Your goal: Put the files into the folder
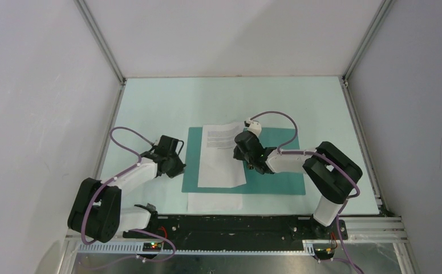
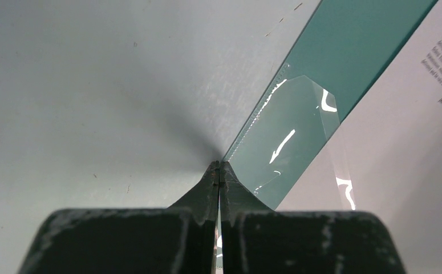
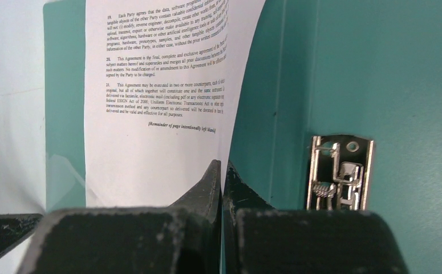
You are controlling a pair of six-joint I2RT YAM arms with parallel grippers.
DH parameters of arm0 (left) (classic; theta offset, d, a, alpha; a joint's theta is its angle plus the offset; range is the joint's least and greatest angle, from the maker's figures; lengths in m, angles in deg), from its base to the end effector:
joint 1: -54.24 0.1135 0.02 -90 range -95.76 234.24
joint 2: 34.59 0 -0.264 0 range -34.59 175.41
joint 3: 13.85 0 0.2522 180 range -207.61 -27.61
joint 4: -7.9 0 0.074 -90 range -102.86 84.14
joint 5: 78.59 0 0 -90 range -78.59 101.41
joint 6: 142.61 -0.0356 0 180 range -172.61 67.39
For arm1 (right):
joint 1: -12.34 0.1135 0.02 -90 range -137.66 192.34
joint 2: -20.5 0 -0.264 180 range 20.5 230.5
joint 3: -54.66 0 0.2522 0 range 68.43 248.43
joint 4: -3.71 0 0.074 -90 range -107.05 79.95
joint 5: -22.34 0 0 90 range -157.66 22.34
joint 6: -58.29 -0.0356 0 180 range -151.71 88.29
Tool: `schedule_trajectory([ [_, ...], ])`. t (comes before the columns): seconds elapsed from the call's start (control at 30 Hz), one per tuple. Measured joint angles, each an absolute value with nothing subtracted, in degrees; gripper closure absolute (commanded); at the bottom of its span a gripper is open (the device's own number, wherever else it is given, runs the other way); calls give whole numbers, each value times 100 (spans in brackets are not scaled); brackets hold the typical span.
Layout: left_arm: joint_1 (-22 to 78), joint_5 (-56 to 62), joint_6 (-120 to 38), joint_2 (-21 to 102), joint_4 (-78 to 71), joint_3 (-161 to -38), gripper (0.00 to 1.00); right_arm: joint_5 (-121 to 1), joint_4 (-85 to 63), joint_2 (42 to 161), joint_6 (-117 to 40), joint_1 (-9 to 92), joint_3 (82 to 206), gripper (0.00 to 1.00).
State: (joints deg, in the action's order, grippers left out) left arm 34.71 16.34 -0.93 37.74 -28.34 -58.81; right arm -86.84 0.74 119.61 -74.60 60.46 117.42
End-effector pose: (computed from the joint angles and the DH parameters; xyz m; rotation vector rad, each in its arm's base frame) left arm 0.2013 -0.0682 0.1510 -0.7752 2.5915 -0.2745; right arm 0.2411 0.2514 0.1565 0.0772 2.2570 0.4938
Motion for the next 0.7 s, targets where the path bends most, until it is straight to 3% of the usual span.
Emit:
schedule_trajectory([
  [0.7,3445,1643,-51,3776,-2823,-5881,100,-8778,401,12193,-7954,6177,11716,100],
])
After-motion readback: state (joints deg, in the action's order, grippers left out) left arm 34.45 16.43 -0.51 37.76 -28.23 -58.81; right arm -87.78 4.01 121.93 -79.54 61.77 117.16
